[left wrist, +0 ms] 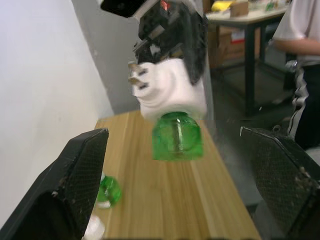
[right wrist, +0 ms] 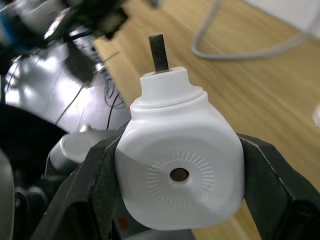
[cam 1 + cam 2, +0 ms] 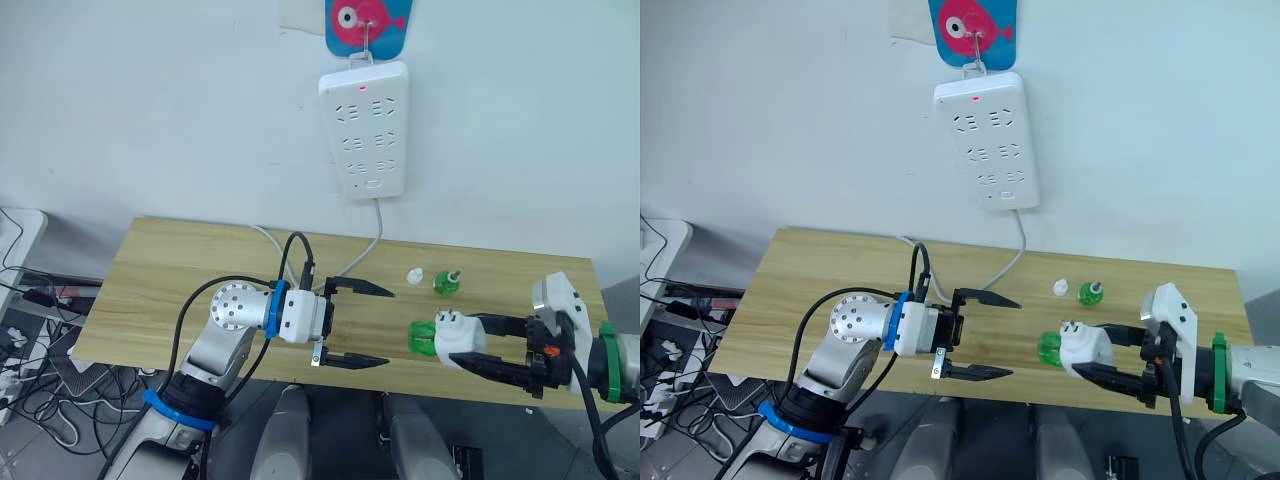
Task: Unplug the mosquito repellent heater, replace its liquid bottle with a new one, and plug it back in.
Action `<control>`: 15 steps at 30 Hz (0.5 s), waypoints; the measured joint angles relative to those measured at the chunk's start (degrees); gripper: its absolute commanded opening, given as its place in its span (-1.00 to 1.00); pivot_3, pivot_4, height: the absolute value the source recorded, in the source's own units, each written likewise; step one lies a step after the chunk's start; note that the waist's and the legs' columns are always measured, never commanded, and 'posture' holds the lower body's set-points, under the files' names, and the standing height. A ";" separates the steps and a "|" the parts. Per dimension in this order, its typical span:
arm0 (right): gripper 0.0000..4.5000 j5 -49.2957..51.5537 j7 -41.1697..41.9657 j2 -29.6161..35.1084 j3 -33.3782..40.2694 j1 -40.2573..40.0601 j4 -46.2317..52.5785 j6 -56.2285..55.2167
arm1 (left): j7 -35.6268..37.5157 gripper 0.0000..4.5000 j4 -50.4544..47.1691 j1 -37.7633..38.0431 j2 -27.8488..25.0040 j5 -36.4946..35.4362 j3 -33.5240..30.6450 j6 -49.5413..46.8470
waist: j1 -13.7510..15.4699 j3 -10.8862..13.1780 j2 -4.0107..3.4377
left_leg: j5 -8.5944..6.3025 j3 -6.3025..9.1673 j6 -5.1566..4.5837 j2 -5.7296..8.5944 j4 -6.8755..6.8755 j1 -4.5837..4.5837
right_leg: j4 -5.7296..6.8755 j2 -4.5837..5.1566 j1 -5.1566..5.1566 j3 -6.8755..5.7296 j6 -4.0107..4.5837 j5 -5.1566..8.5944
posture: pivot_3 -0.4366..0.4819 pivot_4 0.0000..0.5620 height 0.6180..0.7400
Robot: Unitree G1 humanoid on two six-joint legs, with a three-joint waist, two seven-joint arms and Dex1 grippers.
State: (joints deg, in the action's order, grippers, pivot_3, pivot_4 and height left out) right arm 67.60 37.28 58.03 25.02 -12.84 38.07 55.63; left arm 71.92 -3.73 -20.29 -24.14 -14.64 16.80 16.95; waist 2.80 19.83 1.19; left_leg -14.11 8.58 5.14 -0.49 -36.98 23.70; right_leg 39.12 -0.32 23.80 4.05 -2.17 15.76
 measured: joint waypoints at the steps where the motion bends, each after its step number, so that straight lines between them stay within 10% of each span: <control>1: 0.35 4.23 -3.89 0.53 0.59 -0.02 -1.12 2.27 | -0.76 1.00 0.02 0.06 -0.09 1.19 0.11 0.30 | 0.03 0.00 0.00 | 0.00 0.00 0.00 0.01 0.00 0.01 | -0.01 0.00 -0.01 -0.01 0.00 0.00 | 0.28 0.17 1.00; 15: 0.35 43.53 -43.62 7.92 -5.20 -0.98 -8.74 -1.25 | -4.58 1.00 -1.67 1.84 -0.58 7.30 5.50 -0.84 | 0.01 -0.01 0.00 | 0.00 0.05 0.00 0.03 -0.02 0.04 | -0.04 0.04 0.00 -0.05 -0.01 0.00 | 0.28 0.13 1.00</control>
State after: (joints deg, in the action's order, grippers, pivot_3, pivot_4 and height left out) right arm 111.14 -6.33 65.95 19.81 -13.82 29.33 54.38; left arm 67.34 -5.40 -18.45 -24.72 -7.34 22.30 16.12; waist 2.81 19.82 1.19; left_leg -14.10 8.63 5.14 -0.46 -37.00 23.75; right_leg 39.08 -0.28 23.80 4.01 -2.17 15.77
